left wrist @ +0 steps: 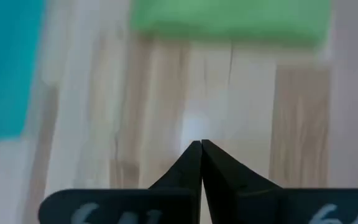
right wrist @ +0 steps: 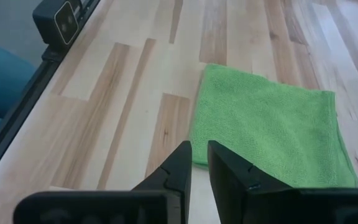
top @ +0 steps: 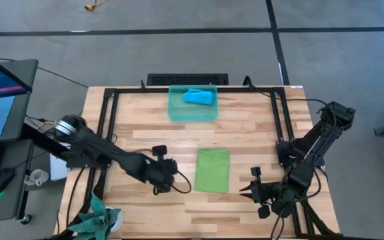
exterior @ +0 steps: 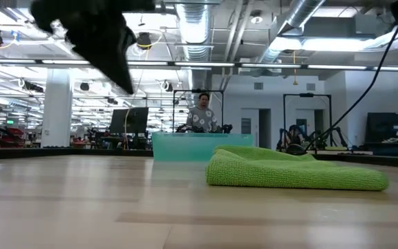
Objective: Roll microfiber towels into tight, uniform cylinder then place into a basket
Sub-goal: Roll the green microfiber cloth
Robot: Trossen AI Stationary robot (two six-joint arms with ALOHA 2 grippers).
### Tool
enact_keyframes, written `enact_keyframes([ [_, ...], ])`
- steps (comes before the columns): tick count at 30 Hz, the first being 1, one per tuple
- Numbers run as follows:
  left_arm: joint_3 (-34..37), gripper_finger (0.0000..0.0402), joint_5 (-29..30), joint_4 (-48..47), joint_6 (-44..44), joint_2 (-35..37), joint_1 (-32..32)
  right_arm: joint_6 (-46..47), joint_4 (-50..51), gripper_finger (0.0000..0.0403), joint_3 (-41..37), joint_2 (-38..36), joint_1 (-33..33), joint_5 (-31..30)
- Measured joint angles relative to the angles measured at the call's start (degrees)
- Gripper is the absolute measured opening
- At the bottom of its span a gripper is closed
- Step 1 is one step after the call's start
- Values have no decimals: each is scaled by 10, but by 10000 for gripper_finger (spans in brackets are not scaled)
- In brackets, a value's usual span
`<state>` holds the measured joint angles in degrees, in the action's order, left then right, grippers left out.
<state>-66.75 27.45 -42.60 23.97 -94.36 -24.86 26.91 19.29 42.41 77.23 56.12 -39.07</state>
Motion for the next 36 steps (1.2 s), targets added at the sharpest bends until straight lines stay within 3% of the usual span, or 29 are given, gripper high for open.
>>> enact_keyframes([
  [4, 74, 2, 20, 167, -34, 62, 0, -2, 0, 76, 0, 0, -2, 0],
  [10, 114, 2, -3, 352, -113, 67, 0, -3, 0, 76, 0, 0, -21, 7],
  [19, 115, 10, -34, 432, -142, -5, 1, -4, -2, 92, 0, 0, -56, 43],
  [29, 114, 118, -58, 519, -128, -85, 3, -21, -13, 187, 1, 0, -57, 58],
  [36, 114, 185, -76, 586, -156, -130, 3, -21, -56, 209, -30, 0, -61, 62],
])
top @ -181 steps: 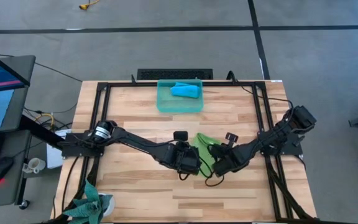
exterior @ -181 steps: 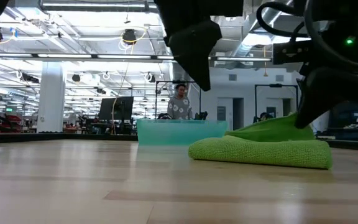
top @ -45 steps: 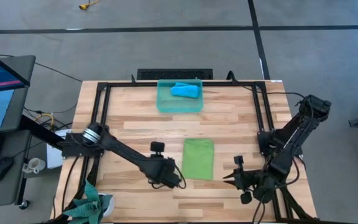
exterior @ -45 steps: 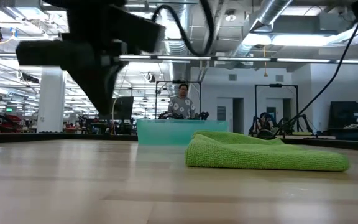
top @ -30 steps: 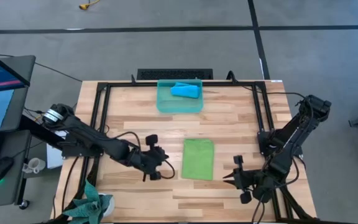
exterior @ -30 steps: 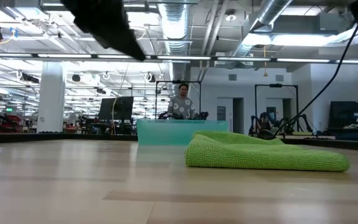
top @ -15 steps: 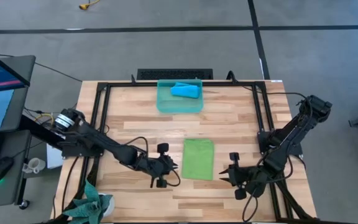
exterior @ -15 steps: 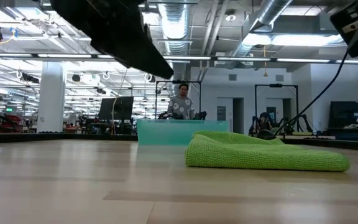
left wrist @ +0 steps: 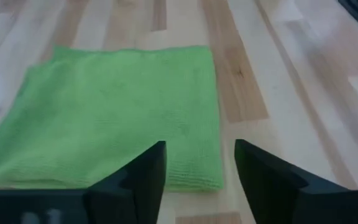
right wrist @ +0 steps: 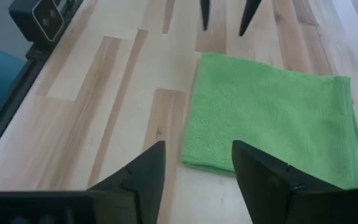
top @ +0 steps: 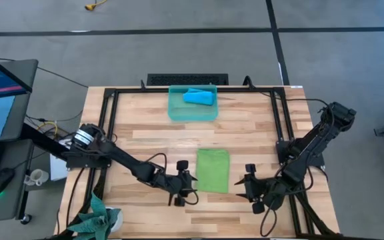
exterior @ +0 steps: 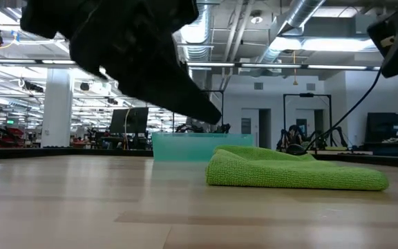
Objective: Roll microfiber towels into tight, uniform cylinder then place into a basket
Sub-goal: Roll the green microfiber cloth
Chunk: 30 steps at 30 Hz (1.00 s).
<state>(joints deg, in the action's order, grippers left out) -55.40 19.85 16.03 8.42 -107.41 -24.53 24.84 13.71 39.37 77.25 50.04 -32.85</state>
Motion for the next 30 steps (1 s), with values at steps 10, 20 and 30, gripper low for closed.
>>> enact_keyframes([
  [10, -5, 202, -8, 52, -33, -29, 0, 0, -11, 203, -5, 1, -11, 0],
  [20, -80, 202, -8, -33, -63, -107, 2, -87, -102, 201, -6, 116, -37, 9],
  [30, -144, 202, 34, -188, -39, -108, 2, -99, -147, 206, -6, 211, -61, 30],
])
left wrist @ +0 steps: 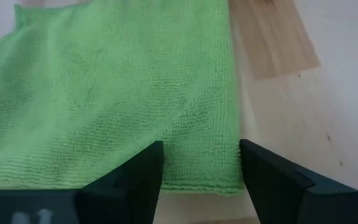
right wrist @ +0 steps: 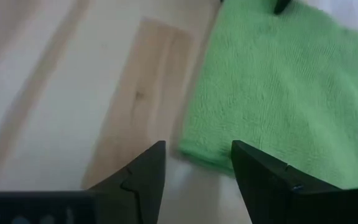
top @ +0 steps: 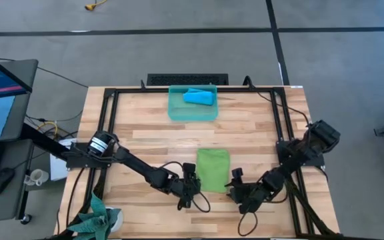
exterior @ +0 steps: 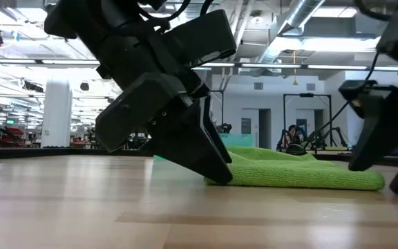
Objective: Roll microfiber towels into tight, uniform cylinder then place into a basket
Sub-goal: Roll the green microfiber cloth
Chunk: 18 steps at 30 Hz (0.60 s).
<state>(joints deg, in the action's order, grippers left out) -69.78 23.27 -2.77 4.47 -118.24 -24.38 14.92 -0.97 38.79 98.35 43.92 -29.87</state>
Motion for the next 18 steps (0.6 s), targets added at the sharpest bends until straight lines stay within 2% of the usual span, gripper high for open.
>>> enact_keyframes([
  [9, -2, 202, -1, -37, 30, 1, 0, -13, -28, 208, 1, 13, -8, 2],
  [18, -2, 202, -33, -40, 39, 2, 1, -38, -29, 213, 12, 13, -25, 12],
])
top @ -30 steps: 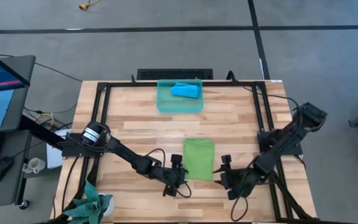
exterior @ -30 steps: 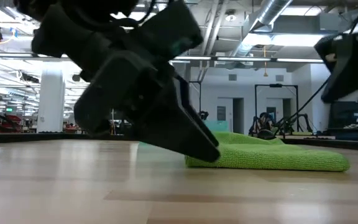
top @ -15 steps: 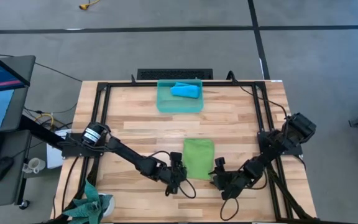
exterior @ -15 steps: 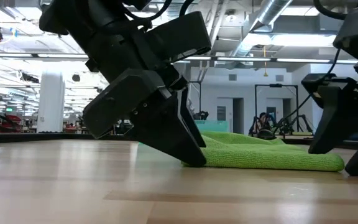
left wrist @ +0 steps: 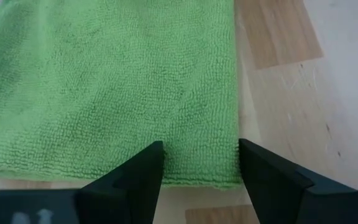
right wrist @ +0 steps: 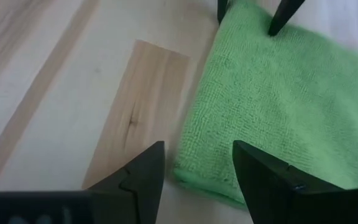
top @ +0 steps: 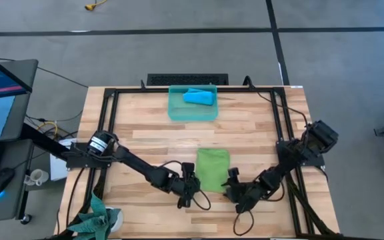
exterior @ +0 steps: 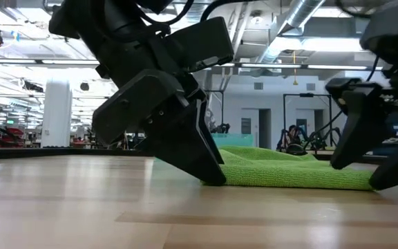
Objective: Roll microfiber towels into tight, uniform cylinder then place into a basket
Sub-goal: Roll the green microfiber cloth
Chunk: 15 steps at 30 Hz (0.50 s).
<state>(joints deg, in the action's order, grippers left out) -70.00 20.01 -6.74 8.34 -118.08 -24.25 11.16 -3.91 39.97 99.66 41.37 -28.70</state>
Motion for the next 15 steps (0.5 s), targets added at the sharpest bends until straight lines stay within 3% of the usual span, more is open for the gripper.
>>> enact_keyframes([
  [7, 0, 191, -22, -2, 32, 1, 7, 8, 1, 209, 0, 0, -30, 53],
  [15, 1, 117, -38, 0, 51, 0, 7, 68, 13, 154, 2, -2, -45, 93],
])
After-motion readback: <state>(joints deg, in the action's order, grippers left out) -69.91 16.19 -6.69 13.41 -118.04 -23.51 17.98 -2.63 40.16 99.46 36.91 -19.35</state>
